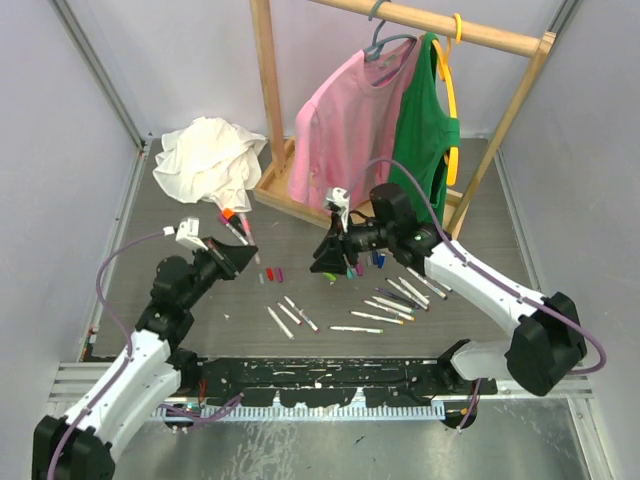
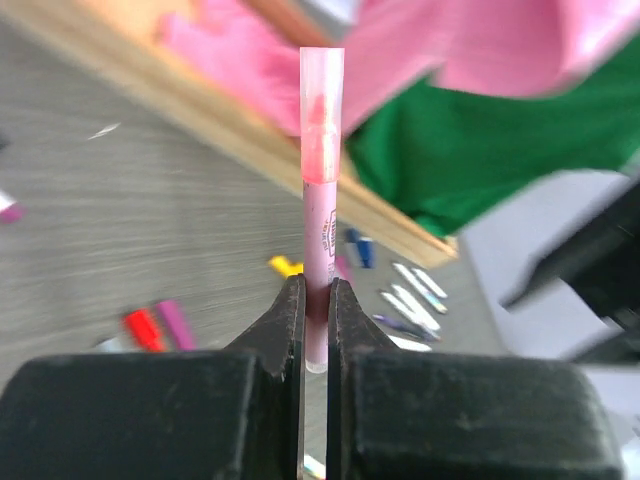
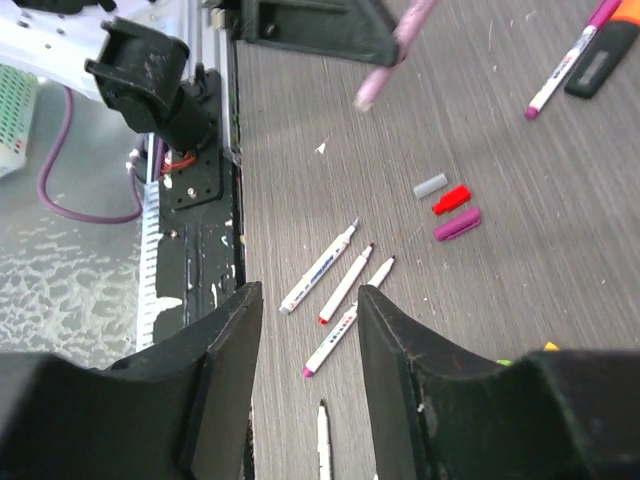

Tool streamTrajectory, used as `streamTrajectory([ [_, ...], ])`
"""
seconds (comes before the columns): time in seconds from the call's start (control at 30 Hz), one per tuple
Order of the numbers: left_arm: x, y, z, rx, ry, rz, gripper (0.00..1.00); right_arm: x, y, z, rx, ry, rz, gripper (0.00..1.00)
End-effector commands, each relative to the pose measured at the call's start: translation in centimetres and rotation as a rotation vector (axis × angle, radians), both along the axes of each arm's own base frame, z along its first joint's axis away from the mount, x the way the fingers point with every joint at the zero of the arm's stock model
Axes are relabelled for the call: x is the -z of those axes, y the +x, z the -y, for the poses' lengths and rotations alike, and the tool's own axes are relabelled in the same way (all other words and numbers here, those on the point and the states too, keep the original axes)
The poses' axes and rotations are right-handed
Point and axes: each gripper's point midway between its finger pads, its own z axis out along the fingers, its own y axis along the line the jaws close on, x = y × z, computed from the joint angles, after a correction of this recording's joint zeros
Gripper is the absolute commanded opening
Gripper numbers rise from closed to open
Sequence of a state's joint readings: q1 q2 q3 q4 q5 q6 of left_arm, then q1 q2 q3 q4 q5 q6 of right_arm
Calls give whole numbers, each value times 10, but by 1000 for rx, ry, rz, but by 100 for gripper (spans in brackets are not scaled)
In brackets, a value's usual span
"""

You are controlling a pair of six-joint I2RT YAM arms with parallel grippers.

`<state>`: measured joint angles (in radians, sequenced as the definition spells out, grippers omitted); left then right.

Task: Open the pen caps
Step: Pick up the pen from the center of the board.

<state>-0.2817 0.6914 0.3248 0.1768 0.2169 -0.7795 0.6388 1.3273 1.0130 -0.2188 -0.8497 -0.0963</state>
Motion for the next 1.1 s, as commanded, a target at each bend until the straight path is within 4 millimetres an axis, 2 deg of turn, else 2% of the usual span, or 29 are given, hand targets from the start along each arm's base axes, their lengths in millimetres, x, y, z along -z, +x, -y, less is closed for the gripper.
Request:
streamTrajectory([
  [0.0, -84, -34, 33, 158, -153, 396, 0, -50, -2, 4, -34, 229, 72, 50],
  [0.07, -93, -48, 40, 190, -182, 465, 0, -55, -3, 9, -47, 269, 42, 52],
  [0.17, -96, -62, 52, 238, -196, 506, 0, -62, -5, 13, -59, 320, 13, 53],
  [0.37, -100, -77, 80, 304, -179, 561, 0, -74, -20, 14, -108, 417, -24, 57],
  [0.6, -102, -91, 109, 344, -150, 609, 0, -69, -23, 14, -117, 430, -54, 63],
  [1.07, -105, -101, 136, 353, -182, 602, 0, -54, -17, 9, -58, 449, -77, 63],
])
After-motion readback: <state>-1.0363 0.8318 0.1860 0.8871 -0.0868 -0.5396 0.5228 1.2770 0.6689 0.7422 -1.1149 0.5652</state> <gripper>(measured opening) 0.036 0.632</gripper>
